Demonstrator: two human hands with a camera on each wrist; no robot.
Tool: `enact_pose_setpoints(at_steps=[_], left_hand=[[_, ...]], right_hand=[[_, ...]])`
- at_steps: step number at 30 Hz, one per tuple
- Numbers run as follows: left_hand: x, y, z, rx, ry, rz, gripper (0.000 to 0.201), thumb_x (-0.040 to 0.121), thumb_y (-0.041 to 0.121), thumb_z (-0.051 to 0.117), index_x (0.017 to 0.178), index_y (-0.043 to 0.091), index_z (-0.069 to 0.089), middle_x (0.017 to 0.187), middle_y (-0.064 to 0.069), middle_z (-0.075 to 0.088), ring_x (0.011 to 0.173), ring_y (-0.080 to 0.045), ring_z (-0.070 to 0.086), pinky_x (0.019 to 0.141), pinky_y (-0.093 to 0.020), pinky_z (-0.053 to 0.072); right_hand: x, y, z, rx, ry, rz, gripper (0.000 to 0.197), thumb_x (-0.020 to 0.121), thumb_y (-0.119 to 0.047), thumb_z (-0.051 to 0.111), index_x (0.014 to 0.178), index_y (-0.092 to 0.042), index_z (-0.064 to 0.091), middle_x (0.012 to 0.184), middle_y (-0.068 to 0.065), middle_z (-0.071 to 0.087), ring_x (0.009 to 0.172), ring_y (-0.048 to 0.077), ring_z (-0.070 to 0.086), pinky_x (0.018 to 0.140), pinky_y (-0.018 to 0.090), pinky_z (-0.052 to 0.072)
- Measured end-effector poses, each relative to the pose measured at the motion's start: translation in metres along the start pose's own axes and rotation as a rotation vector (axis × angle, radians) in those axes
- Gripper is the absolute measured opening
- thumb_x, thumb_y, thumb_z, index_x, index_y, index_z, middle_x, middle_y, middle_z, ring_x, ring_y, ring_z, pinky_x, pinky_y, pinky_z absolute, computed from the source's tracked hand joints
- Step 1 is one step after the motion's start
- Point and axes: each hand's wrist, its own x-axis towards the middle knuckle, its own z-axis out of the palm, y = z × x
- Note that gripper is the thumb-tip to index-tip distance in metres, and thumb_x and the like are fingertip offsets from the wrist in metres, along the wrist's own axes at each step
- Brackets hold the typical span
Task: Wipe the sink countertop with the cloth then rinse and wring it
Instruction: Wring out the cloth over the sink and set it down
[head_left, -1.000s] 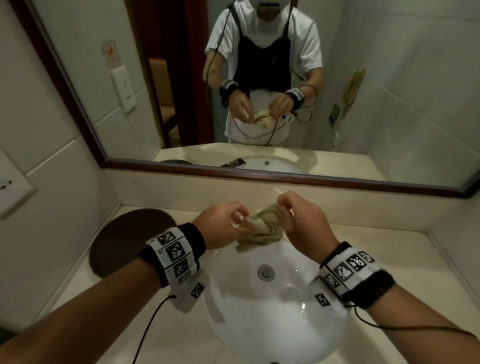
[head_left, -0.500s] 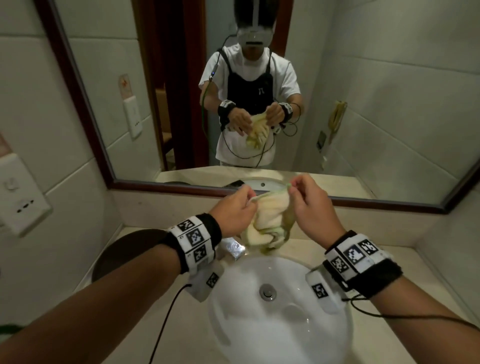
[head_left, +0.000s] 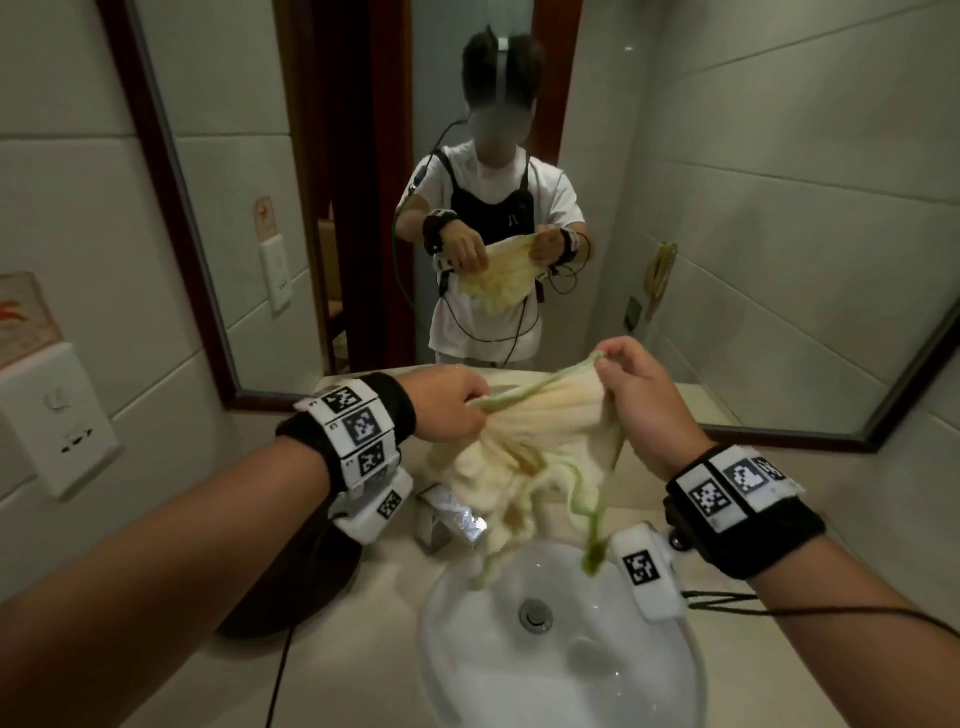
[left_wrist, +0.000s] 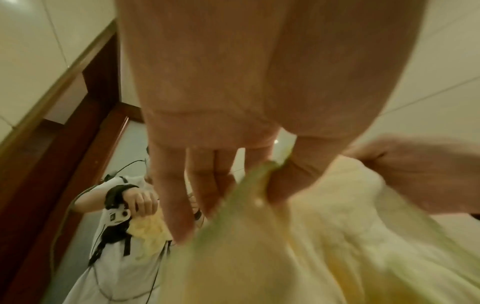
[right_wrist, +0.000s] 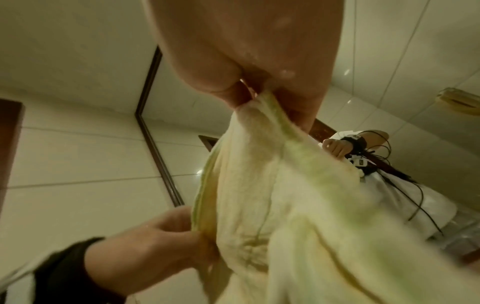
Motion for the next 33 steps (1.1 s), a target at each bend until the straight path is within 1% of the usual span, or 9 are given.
enact_pose_setpoints(at_steps=[5,11,14,17,21,24,26,29,33], left_hand=[[0.000,-0.005,-0.003,-0.328,0.070,-0.032,0.018,0.094,0.021,0.044,0.094,0.023,0.062,0.098,-0.013,0.068,0.092,-0.031,0.065,0.071,-0.040,0.051],[-0.007,-0.007,-0.011,-0.102,0.142,0.048,0.028,0.097,0.043,0.048,0.097,0.019,0.063,0.091,-0.005,0.066,0.082,-0.020,0.063,0.072,-0.035,0.051],[-0.008,-0.013,-0.014,-0.132,0.077,0.006,0.044,0.094,0.050,0.052,0.092,0.010,0.068,0.087,-0.011,0.069,0.079,-0.025,0.066,0.067,-0.035,0.052],[-0.008,-0.017,-0.014,-0.256,-0.002,-0.070,0.040,0.092,0.050,0.056,0.096,0.014,0.072,0.094,-0.005,0.073,0.088,-0.021,0.069,0.081,-0.038,0.055],[-0.004,-0.018,-0.005,-0.340,-0.010,-0.241,0.048,0.088,0.053,0.060,0.103,0.009,0.071,0.096,-0.011,0.072,0.087,-0.023,0.068,0.074,-0.035,0.053],[0.001,-0.013,0.005,-0.469,0.030,-0.339,0.065,0.084,0.064,0.056,0.117,0.008,0.065,0.105,-0.006,0.068,0.100,-0.026,0.066,0.086,-0.034,0.052],[0.003,-0.006,0.010,-0.623,0.026,-0.352,0.059,0.086,0.058,0.058,0.121,0.011,0.064,0.114,-0.006,0.068,0.102,-0.024,0.066,0.093,-0.037,0.053],[-0.001,0.002,0.010,-0.943,-0.039,-0.362,0.036,0.093,0.034,0.060,0.117,0.007,0.065,0.105,-0.010,0.073,0.096,-0.026,0.070,0.091,-0.041,0.055],[-0.002,0.008,0.017,-1.165,-0.117,-0.335,0.024,0.096,0.023,0.056,0.111,0.008,0.066,0.101,-0.006,0.074,0.091,-0.019,0.071,0.083,-0.032,0.057]], right_hand=[[0.003,-0.010,-0.008,0.157,0.055,0.125,0.023,0.100,-0.009,0.044,0.084,-0.018,0.057,0.080,0.002,0.058,0.071,0.016,0.055,0.064,0.031,0.044],[0.002,-0.018,-0.025,0.305,-0.045,0.175,0.013,0.090,-0.015,0.055,0.077,-0.020,0.058,0.069,0.000,0.053,0.063,0.017,0.052,0.056,0.028,0.040],[-0.005,-0.019,-0.029,0.140,-0.137,0.115,0.014,0.077,-0.006,0.064,0.082,-0.018,0.059,0.075,0.003,0.058,0.065,0.017,0.056,0.056,0.026,0.044],[-0.011,-0.017,-0.025,-0.152,-0.171,0.051,0.020,0.079,0.007,0.065,0.089,-0.009,0.059,0.081,0.008,0.059,0.071,0.019,0.055,0.061,0.029,0.045],[-0.011,-0.010,-0.016,-0.393,-0.114,0.048,0.013,0.081,-0.012,0.072,0.077,-0.008,0.060,0.069,0.003,0.060,0.062,0.015,0.056,0.055,0.025,0.043],[-0.013,-0.003,-0.003,-0.399,-0.108,0.074,0.024,0.083,-0.027,0.073,0.070,-0.010,0.063,0.060,0.005,0.060,0.048,0.018,0.055,0.045,0.026,0.042],[-0.014,-0.001,0.005,-0.417,-0.097,0.081,0.032,0.086,-0.034,0.070,0.068,-0.008,0.064,0.051,0.004,0.056,0.038,0.018,0.048,0.040,0.024,0.037],[-0.013,0.001,0.016,-0.358,-0.090,0.119,0.041,0.090,-0.039,0.063,0.065,-0.007,0.058,0.049,0.006,0.051,0.037,0.021,0.049,0.039,0.024,0.038],[-0.016,0.002,0.035,-0.246,-0.149,0.125,0.046,0.093,-0.039,0.060,0.068,-0.001,0.060,0.058,0.012,0.056,0.046,0.020,0.056,0.045,0.026,0.046]])
